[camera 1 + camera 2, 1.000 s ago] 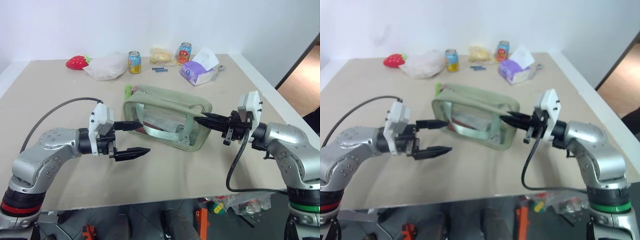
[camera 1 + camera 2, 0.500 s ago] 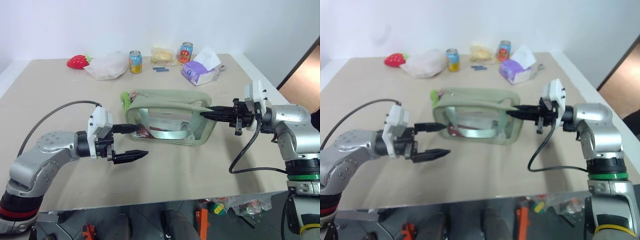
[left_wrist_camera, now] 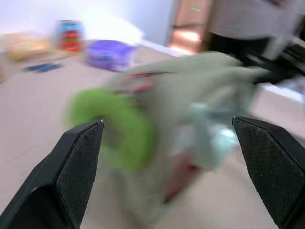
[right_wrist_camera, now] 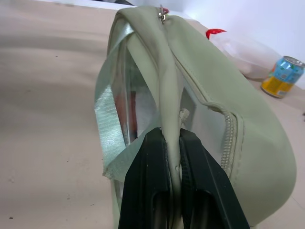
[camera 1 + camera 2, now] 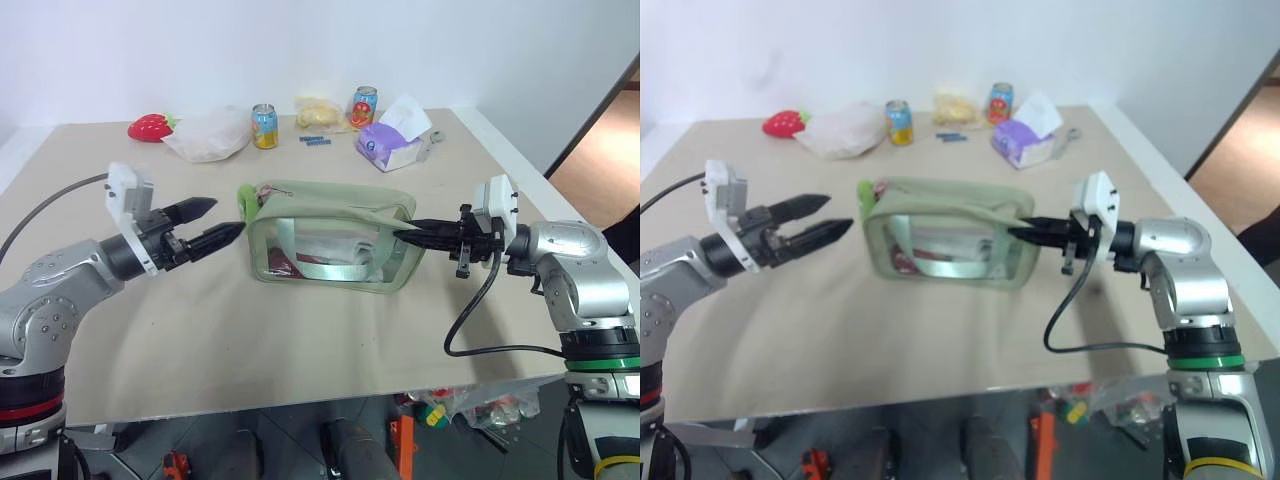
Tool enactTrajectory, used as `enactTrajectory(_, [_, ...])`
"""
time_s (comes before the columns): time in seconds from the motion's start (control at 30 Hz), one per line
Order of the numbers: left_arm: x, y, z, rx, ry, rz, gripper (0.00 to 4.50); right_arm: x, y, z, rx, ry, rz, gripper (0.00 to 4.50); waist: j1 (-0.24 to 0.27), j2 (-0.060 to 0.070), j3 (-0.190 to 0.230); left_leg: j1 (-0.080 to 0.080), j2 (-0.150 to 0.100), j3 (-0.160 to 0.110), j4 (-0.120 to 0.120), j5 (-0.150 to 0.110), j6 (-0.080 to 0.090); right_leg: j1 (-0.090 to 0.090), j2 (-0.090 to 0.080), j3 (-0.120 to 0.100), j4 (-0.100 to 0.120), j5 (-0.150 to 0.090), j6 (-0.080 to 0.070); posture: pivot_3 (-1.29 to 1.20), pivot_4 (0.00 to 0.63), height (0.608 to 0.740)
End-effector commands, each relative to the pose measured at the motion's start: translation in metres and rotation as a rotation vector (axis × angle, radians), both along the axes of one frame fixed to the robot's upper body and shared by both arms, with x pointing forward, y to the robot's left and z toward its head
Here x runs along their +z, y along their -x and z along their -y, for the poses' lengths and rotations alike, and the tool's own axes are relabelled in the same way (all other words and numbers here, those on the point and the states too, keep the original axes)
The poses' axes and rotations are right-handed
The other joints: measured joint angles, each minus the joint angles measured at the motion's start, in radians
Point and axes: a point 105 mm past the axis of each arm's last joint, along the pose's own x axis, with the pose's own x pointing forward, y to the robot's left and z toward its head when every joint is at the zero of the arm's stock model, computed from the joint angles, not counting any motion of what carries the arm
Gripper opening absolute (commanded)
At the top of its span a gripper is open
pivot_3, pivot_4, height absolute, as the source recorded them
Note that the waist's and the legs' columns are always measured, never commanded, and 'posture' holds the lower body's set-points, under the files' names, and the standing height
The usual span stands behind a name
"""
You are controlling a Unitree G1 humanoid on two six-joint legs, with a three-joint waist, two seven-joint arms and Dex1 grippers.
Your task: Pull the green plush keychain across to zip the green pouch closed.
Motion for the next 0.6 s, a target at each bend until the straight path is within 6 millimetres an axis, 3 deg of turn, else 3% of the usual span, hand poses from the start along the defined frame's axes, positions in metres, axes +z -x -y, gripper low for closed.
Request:
enactTrajectory(0.03, [-0.004,-0.023,-0.020,0.148,-0.033,0.063,4.50,0.005,0.004,-0.008,0.017,0.014,0.030,0.02,0.000,0.000,0.000,0.000,0.000,0.000,0.000,0.000,0.000,0.000,0.000,0.000,0.000,0.000,0.000,0.00,0.150,0.740])
enactTrajectory(0.3, [-0.030,-0.052,0.011,0.104,0.081,-0.033,4.50,0.011,0.005,-0.008,0.005,0.027,0.053,0.02,-0.003,-0.001,0.000,0.001,0.000,0.002,0.000,0.000,-0.001,0.000,0.000,0.002,0.000,0.003,0.003,0.00,0.150,0.740])
enactTrajectory(0.6, [-0.017,-0.070,0.012,0.057,0.280,-0.088,4.50,0.009,0.007,-0.006,-0.008,0.045,0.051,0.02,-0.007,-0.001,0.000,0.000,-0.001,0.002,-0.001,0.000,-0.001,0.000,0.000,0.003,0.000,0.003,0.004,0.00,0.150,0.740])
